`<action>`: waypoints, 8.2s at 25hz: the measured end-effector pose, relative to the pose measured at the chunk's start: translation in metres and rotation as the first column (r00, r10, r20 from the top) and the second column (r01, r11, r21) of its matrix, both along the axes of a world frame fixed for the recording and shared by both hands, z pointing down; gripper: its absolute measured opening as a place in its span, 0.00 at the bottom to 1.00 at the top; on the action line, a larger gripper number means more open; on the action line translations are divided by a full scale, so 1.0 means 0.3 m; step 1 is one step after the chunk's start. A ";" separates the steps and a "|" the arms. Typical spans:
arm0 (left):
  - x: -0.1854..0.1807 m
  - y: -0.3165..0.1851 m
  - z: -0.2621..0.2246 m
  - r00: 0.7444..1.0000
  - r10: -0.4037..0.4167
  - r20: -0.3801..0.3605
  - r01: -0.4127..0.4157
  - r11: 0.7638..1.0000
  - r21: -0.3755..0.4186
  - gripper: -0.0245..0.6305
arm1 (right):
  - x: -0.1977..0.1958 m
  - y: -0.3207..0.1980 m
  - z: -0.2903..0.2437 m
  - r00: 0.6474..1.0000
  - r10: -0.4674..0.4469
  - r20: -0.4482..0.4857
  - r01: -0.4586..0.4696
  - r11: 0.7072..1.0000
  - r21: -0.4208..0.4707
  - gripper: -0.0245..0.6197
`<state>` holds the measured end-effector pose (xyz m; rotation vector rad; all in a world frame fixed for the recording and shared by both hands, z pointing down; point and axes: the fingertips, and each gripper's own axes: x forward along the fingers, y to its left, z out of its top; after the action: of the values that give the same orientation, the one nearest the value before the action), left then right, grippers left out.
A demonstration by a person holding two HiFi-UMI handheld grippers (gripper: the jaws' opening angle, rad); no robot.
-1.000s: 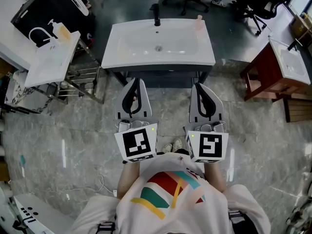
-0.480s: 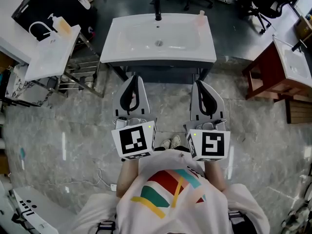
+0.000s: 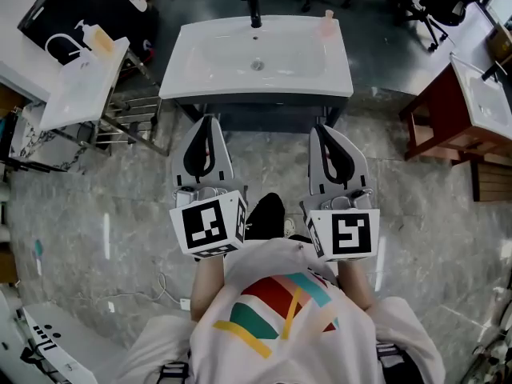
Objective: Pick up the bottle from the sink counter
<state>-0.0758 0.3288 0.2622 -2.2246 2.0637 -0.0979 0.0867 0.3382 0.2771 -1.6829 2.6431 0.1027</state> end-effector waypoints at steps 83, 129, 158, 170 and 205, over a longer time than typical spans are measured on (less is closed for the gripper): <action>-0.010 -1.597 -0.018 0.942 0.321 -0.096 -0.319 0.947 0.044 0.07 | -0.223 -1.599 -0.070 0.988 0.152 0.029 -0.151 0.988 -0.034 0.21; 0.234 -1.794 0.471 0.948 0.317 0.004 -0.302 0.908 -0.290 0.07 | 0.390 -1.990 0.898 0.923 0.340 -0.180 -0.378 0.714 -0.589 0.62; 0.208 -1.799 0.549 0.949 0.313 0.031 -0.286 0.900 -0.328 0.07 | 0.390 -2.029 1.018 0.932 0.312 -0.183 -0.353 0.668 -0.655 0.63; 0.179 -1.775 0.523 0.953 0.300 0.045 -0.271 0.909 -0.318 0.07 | 0.399 -2.036 1.006 0.924 0.331 -0.193 -0.375 0.676 -0.634 0.63; -0.100 -1.664 -0.133 0.991 0.132 -0.012 -0.131 0.989 0.063 0.07 | -0.156 -1.732 -0.137 0.990 0.141 0.020 -0.140 0.989 -0.039 0.63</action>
<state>-0.1057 -0.1705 0.2221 -2.3238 1.8932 -0.0049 0.0400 -0.1814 0.2361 -1.8691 2.5241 0.0345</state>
